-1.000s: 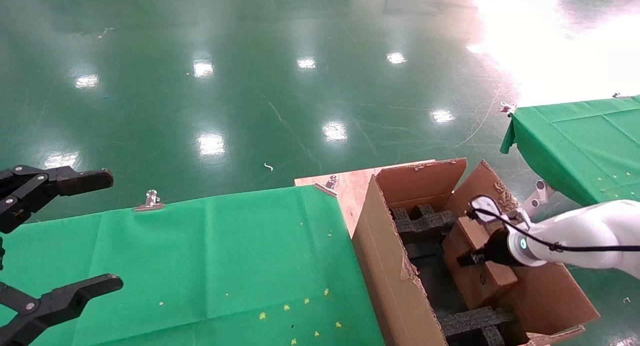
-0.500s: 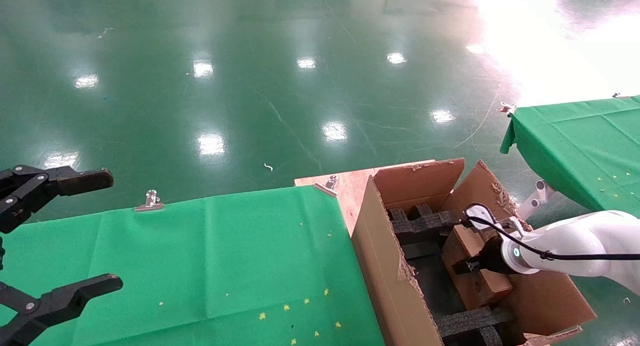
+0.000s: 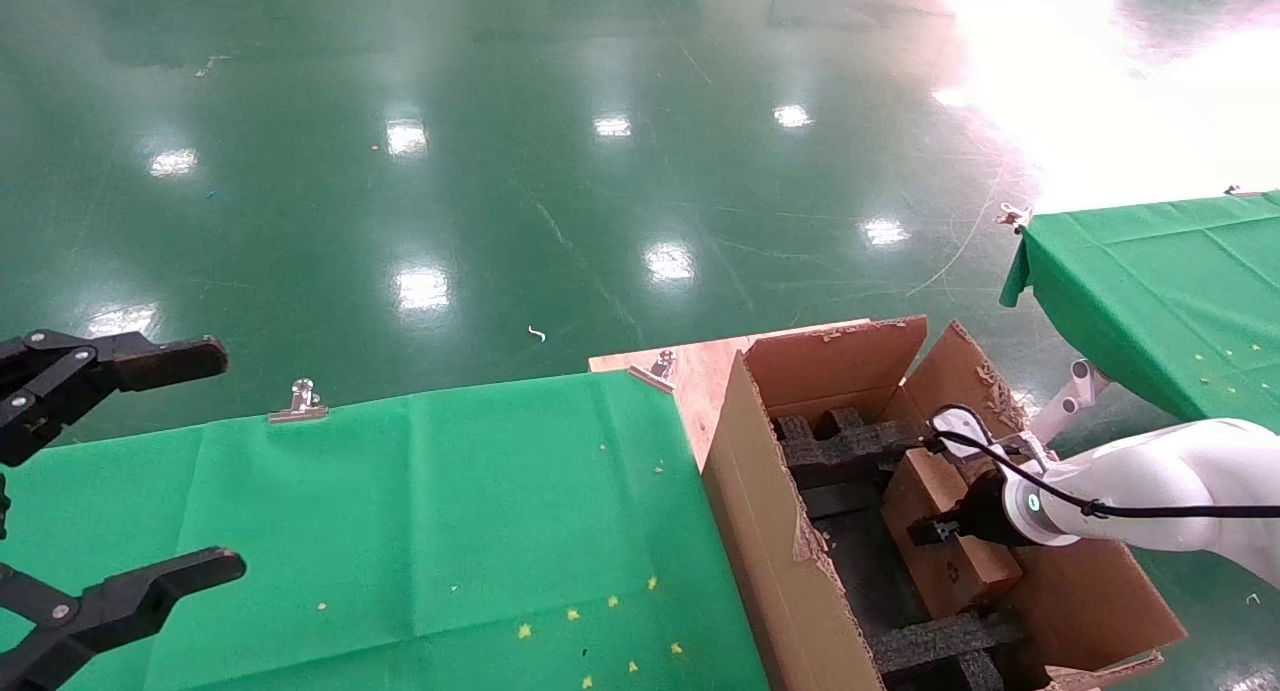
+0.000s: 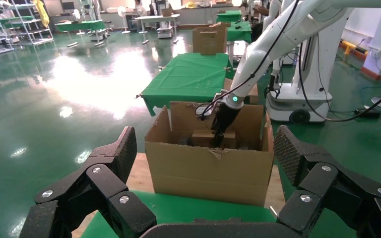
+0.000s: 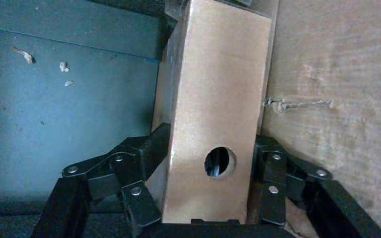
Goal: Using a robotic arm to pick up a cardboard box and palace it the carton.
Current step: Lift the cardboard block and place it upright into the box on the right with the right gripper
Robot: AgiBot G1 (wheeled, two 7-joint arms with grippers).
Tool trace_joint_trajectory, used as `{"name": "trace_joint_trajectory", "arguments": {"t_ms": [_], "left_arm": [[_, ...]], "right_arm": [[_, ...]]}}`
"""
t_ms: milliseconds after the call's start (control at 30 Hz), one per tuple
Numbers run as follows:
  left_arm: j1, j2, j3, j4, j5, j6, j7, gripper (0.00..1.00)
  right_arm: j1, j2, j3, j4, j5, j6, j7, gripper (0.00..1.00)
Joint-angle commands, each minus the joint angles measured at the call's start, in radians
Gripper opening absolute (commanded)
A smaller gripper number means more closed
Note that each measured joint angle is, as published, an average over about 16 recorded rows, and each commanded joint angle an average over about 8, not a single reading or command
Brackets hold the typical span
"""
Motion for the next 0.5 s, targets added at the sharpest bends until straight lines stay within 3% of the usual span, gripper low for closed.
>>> {"name": "trace_joint_trajectory", "arguments": {"t_ms": [33, 500], "left_arm": [[0.000, 0.000, 0.000, 0.000, 0.000, 0.000, 0.000, 1.00], [0.000, 0.000, 0.000, 0.000, 0.000, 0.000, 0.000, 1.00]], "right_arm": [[0.002, 0.000, 0.001, 0.000, 0.000, 0.001, 0.000, 1.00], [0.057, 0.025, 0.003, 0.041, -0.017, 0.009, 0.009, 1.00]]}}
